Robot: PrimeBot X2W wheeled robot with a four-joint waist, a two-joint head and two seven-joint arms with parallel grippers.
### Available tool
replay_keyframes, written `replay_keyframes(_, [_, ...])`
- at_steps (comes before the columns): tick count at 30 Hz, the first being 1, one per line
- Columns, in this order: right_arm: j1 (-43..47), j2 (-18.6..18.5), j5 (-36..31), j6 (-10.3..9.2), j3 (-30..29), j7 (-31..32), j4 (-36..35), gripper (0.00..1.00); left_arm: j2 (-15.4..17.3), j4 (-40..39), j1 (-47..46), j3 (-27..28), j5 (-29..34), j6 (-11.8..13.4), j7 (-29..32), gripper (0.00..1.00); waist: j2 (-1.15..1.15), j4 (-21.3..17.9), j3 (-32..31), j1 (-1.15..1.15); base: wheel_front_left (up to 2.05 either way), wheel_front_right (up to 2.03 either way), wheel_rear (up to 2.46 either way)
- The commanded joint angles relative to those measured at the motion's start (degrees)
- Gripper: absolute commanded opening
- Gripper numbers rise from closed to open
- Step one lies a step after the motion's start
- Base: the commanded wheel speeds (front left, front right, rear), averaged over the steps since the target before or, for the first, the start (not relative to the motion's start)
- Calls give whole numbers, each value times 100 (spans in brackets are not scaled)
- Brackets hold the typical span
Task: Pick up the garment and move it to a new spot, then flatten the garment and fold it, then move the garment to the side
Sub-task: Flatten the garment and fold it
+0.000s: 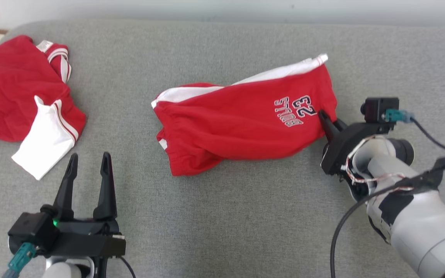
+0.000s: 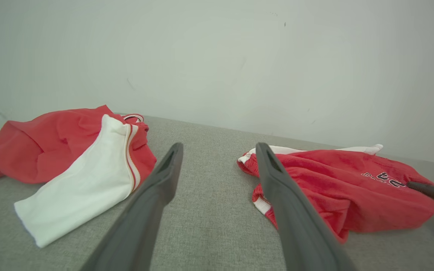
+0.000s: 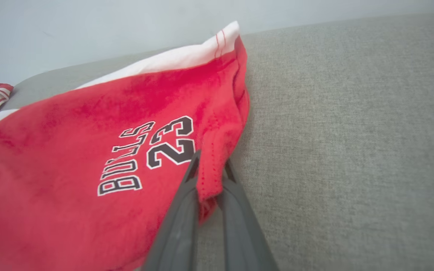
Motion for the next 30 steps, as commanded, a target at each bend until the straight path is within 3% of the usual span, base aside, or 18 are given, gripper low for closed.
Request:
replay_keyframes(1, [134, -62, 48, 3, 43, -76, -61, 0, 3, 31, 124, 22, -33, 19, -14, 100, 0, -44, -122, 0, 0, 0, 0])
replay_keyframes(16, [1030, -295, 431, 3, 268, -374, -644, 0, 2, 43, 574, 133, 88, 0, -14, 100, 0, -310, -728, 0, 0, 0, 0])
replay_keyframes(30, [1496, -445, 532, 3, 407, -402, -739, 0, 2, -53, 851, 31, 63, 31, -14, 100, 0, -379, -1023, 0, 0, 0, 0])
